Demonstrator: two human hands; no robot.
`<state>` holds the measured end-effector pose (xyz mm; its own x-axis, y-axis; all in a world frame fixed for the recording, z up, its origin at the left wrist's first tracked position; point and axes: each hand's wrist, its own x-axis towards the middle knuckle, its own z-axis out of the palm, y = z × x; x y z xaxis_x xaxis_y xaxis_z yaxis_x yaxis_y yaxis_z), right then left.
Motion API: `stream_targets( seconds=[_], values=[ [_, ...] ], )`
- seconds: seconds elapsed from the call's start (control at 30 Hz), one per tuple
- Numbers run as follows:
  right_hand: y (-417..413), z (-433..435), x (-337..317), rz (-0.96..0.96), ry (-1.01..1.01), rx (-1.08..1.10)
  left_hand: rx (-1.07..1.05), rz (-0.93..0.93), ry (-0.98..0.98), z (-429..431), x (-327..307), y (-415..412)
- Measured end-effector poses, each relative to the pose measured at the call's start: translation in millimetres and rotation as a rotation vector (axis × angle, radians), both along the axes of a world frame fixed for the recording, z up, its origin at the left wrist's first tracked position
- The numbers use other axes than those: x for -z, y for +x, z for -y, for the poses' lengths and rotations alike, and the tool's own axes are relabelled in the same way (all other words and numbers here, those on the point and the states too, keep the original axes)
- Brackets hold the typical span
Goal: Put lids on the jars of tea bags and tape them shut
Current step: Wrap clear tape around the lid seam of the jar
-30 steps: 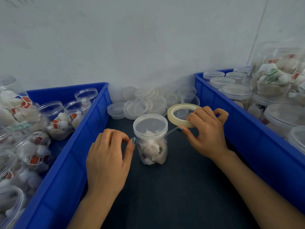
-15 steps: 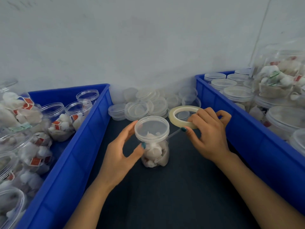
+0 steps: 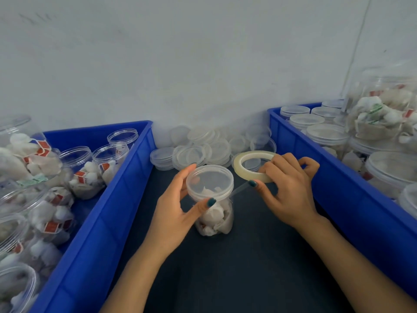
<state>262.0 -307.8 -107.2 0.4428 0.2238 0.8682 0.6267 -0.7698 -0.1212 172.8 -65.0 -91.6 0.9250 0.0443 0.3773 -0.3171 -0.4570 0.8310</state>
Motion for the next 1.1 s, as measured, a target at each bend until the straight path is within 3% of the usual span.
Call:
stream_targets(
  seconds=[0.13,0.3,0.43,0.53,0.7,0.87,1.03,1.1],
  values=[
    [1,-1,0,0.005,-0.008,0.014,0.008,-0.064,0.051,-6,-12,-6],
    [0,-3,-1,0.01,-0.01,0.024,-0.328,-0.11,0.902,38,-47,1],
    [-3,-1,-2,-0.007,0.016,-0.002,-0.389,-0.153,1.075,70,-51,18],
    [-3,-1,-2,-0.037,0.005,0.0,-0.428,-0.06,1.093,65,-44,23],
    [-6,-11,-2,-0.091,-0.015,0.003,-0.231,0.017,0.967,49,-40,24],
    [-10,-18,-4,-0.045,-0.046,0.058,-0.079,0.006,0.732,36,-41,20],
    [-13,-25,-6,-0.059,-0.04,0.04,0.013,-0.029,0.662,27,-46,21],
    [-12,-23,-9,-0.15,-0.055,-0.011,0.04,-0.057,0.634,25,-47,20]
  ],
)
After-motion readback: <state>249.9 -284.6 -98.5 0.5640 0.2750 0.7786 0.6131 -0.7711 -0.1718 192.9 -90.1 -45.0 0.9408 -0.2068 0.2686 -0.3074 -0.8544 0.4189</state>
